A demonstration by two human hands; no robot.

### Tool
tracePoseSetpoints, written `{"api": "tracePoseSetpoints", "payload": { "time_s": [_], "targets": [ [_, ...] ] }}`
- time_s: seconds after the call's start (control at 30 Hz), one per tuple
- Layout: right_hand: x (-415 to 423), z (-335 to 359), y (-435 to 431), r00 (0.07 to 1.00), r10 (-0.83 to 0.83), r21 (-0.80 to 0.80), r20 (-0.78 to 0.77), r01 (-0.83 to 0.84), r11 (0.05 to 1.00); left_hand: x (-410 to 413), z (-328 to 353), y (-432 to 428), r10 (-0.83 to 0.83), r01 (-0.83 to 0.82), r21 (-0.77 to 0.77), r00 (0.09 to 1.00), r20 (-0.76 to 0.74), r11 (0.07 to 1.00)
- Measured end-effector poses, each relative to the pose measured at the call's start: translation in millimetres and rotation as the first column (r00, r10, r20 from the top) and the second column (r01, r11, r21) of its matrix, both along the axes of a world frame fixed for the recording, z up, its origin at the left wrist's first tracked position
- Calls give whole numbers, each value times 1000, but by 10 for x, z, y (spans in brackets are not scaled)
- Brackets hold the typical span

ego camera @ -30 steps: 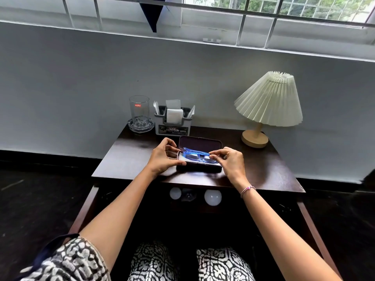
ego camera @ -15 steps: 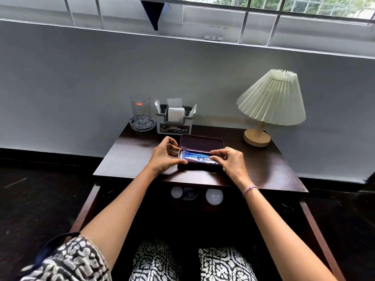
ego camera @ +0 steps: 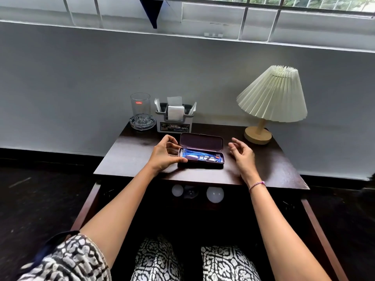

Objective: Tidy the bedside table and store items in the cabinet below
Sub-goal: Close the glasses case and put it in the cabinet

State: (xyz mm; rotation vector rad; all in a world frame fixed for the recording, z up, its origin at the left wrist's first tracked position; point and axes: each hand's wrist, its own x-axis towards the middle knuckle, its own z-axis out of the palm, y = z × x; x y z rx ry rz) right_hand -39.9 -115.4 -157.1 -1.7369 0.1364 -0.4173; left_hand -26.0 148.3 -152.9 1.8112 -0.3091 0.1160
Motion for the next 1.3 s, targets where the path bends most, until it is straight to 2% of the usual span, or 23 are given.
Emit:
{"api": "tracePoseSetpoints", "payload": {
  "time_s": [0.27,0.4,0.6,0.83,1.07,1.3],
  "targets": [
    [-33,24,68,987,136,-203,-82,-150,968,1,-6,-6,6,-6,-1,1000,10,1000],
    [-27,24,62,986,149,-159,-70,-158,975,9,-19,2,8,-8,0,1000,10,1000],
    [-32,11,60,991,132,39,-5,-132,991,31,-32,5,14,-14,-4,1000,1,1000],
    [-44,3,51,990,130,142,49,-135,980,38,-45,16,22,-22,16,1000,-3,1000],
    [-45,-6,40,995,73,147,61,-82,986,24,-35,20,28,-27,14,1000,-11,1000],
    [-77,8,40,991,107,87,78,-113,990,-4,-4,15,32,-32,14,999,-23,999]
  ]
}}
